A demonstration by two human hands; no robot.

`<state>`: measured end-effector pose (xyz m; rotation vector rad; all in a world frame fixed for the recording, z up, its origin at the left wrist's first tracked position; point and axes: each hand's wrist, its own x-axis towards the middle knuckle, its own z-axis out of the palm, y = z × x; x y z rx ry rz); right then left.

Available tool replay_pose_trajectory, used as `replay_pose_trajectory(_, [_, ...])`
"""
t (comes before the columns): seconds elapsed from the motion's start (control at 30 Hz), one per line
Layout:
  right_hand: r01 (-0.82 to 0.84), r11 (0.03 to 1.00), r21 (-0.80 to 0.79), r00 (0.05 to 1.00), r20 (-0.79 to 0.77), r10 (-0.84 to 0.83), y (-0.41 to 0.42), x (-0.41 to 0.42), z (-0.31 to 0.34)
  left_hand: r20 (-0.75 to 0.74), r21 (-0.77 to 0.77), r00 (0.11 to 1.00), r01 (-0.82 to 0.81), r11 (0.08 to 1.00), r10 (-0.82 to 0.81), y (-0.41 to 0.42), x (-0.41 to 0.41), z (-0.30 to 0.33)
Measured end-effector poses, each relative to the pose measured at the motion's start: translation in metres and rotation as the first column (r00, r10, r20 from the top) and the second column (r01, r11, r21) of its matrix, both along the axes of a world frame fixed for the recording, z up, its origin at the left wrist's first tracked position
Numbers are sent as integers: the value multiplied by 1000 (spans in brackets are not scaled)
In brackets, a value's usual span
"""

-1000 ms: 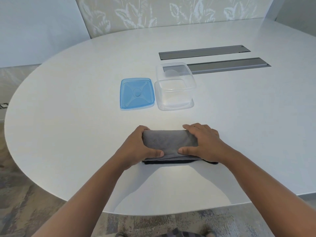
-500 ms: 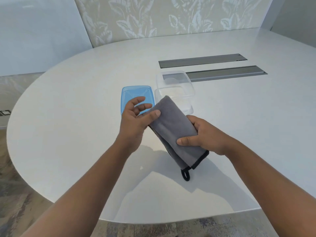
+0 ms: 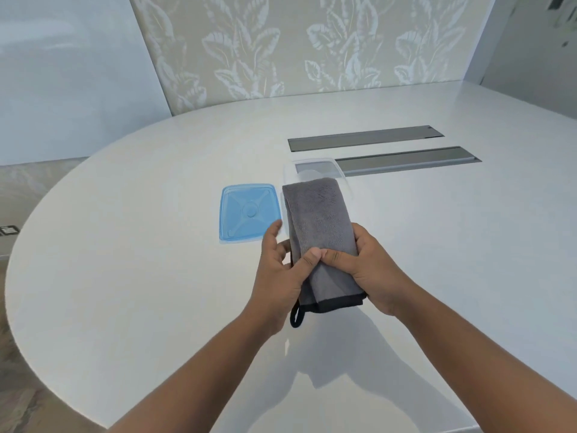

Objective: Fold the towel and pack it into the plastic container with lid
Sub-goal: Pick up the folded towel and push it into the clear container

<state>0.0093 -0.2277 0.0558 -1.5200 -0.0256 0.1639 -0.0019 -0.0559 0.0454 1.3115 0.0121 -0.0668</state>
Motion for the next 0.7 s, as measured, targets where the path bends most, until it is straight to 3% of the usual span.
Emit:
replay_pose_trajectory(0.23, [68,998,1,989,129,-68,2,26,25,140,117,983,106,987,-122,8,35,25])
replay_pose_trajectory(0.47, [115,993,-16,981,159,-111,-4,78,49,107,246,954,246,937,-279,5,87,67])
replay_pose_trajectory(0.7, [209,977,-43,961,197,-197,-12,157,83,91,344,952,247,906,-293,-3,164,106])
